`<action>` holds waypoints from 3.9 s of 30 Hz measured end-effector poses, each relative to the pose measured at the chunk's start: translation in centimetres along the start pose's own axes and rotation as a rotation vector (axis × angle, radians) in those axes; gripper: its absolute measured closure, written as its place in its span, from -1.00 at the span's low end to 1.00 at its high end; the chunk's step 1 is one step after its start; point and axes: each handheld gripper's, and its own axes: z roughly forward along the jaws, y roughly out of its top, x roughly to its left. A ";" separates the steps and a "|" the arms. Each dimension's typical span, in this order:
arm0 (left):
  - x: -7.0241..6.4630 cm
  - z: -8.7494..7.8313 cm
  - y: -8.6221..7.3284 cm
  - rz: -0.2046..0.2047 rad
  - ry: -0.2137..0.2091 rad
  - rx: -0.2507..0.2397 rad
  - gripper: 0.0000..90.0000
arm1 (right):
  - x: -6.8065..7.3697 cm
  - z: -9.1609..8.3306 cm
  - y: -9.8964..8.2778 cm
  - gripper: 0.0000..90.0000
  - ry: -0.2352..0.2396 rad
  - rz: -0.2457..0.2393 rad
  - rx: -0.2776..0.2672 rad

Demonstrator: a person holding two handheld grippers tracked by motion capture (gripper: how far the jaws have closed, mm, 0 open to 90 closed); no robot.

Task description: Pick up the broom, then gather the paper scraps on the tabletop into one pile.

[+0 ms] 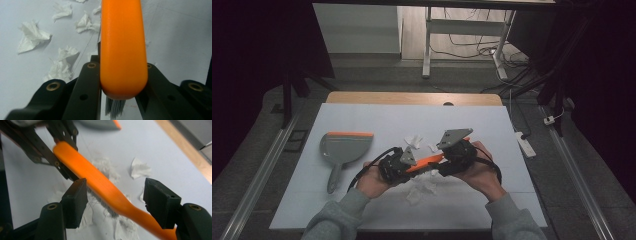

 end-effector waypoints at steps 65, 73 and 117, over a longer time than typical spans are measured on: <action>0.9 -6.5 -14.7 -0.395 0.231 -0.220 -0.35 | -2.3 0.4 -6.6 0.58 0.061 0.149 -0.043; 0.4 -6.9 -16.9 -0.442 0.264 -0.214 -0.35 | -2.9 -1.3 -7.2 0.58 0.008 0.236 -0.046; 1.1 -6.7 -18.3 -0.484 0.255 -0.238 -0.33 | -12.6 1.4 -8.8 0.57 -0.149 0.523 0.411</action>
